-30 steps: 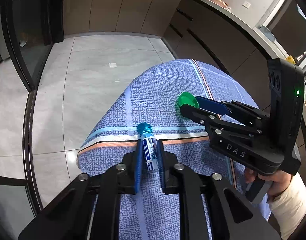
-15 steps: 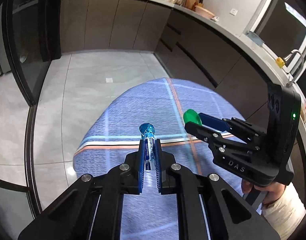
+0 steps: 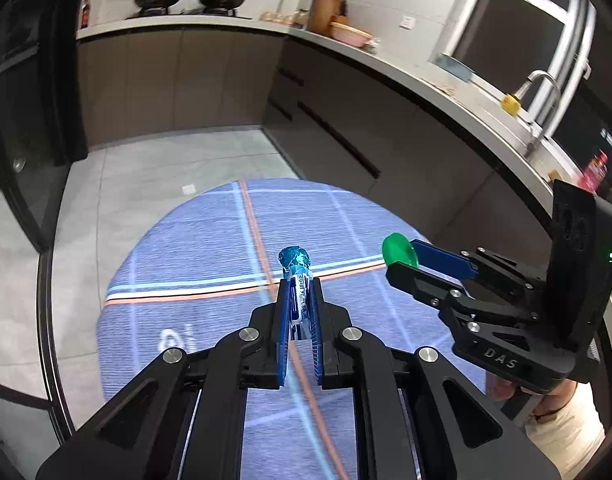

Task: Collect trash
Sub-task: 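Carry the green cap with the right tool while the left tool carries the bottle to the bin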

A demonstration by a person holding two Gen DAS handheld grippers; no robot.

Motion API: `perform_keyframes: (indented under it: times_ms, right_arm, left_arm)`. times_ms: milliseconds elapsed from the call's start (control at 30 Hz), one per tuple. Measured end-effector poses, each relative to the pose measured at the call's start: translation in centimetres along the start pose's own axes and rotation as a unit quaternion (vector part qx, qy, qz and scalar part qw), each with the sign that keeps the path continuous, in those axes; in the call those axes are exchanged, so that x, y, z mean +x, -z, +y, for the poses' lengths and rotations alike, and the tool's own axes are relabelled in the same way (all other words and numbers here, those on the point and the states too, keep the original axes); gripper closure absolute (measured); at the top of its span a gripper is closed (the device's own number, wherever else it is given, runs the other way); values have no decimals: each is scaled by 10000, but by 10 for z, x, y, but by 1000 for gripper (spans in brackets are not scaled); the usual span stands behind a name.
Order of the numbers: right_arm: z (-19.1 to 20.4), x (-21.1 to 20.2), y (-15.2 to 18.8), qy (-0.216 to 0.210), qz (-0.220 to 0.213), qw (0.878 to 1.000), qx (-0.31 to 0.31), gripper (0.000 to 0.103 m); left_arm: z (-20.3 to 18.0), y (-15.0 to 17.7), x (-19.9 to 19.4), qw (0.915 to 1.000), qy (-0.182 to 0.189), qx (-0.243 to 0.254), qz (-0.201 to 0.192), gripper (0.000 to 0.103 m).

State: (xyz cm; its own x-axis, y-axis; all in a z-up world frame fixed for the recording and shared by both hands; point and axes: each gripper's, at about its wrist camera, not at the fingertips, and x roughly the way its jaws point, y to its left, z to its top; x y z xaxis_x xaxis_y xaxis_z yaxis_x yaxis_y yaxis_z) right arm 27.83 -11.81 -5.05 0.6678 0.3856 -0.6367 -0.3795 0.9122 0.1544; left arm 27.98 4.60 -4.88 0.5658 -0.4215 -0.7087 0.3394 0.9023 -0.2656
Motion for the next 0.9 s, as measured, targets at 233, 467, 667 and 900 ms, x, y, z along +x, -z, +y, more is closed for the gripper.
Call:
perform_keyframes:
  times_ms: [233, 467, 667, 900]
  right_arm:
    - [-28, -51, 18, 252, -227, 9992, 213, 66]
    - [-60, -91, 53, 490, -457, 9950, 747, 66]
    - [-95, -120, 90, 695, -541, 9879, 1279, 66]
    - [-136, -169, 133, 1197, -634, 9763, 1686, 66]
  left_arm:
    - [-53, 4, 1, 9990, 239, 378, 3, 94]
    - [-100, 9, 16, 9960, 512, 710, 158, 94]
    - [-138, 13, 33, 9918, 774, 971, 313, 94]
    - [-201, 22, 60, 9816, 1236, 1343, 560, 94]
